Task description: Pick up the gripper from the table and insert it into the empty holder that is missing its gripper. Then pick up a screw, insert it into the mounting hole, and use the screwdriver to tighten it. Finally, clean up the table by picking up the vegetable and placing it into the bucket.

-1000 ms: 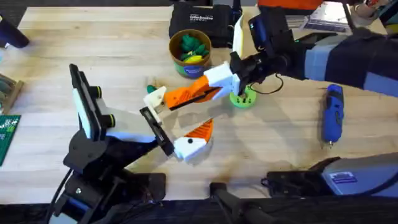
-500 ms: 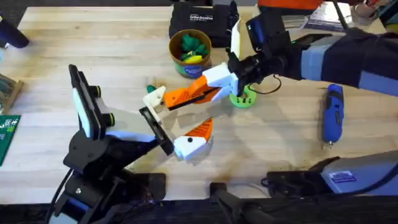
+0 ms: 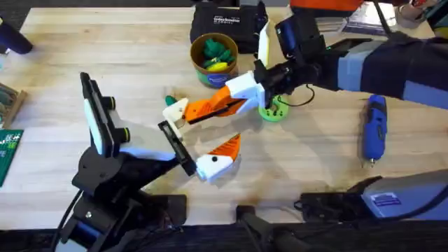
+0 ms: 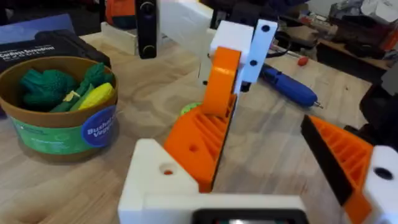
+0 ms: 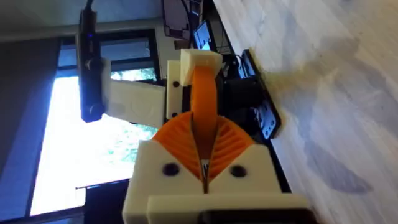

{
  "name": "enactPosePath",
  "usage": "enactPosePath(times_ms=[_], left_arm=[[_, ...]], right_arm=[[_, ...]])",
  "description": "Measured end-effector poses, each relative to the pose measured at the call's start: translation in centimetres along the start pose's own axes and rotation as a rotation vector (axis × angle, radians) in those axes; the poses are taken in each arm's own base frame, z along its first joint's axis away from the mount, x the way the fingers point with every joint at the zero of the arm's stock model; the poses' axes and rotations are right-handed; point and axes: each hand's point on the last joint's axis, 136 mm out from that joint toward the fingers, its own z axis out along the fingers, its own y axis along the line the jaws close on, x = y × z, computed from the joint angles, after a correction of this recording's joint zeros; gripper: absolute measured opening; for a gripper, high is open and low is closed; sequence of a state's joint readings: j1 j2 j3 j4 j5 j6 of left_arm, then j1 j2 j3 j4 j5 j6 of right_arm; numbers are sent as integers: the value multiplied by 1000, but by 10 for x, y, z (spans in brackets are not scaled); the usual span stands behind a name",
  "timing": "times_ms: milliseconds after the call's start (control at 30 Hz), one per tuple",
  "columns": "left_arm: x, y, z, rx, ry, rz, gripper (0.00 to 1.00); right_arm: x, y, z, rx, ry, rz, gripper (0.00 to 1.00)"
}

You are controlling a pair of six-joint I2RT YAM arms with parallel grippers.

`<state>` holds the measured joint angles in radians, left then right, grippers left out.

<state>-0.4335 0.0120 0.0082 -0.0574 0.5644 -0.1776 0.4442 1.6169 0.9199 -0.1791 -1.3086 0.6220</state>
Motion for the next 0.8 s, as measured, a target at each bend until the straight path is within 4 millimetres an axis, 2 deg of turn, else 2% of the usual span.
enactPosePath(times_ms=[367,633,800], left_arm=[[0,2,0,-13,-3,1,985],[-2,15,-1,-82,-13,-3,986],[-2,13,-1,-70,-12,-14,986]], right_arm=[[0,3,7,0,10,-34,14],[-15,1,17,-8,-2,-54,13],[-20,-4,22,7,-15,-4,12]])
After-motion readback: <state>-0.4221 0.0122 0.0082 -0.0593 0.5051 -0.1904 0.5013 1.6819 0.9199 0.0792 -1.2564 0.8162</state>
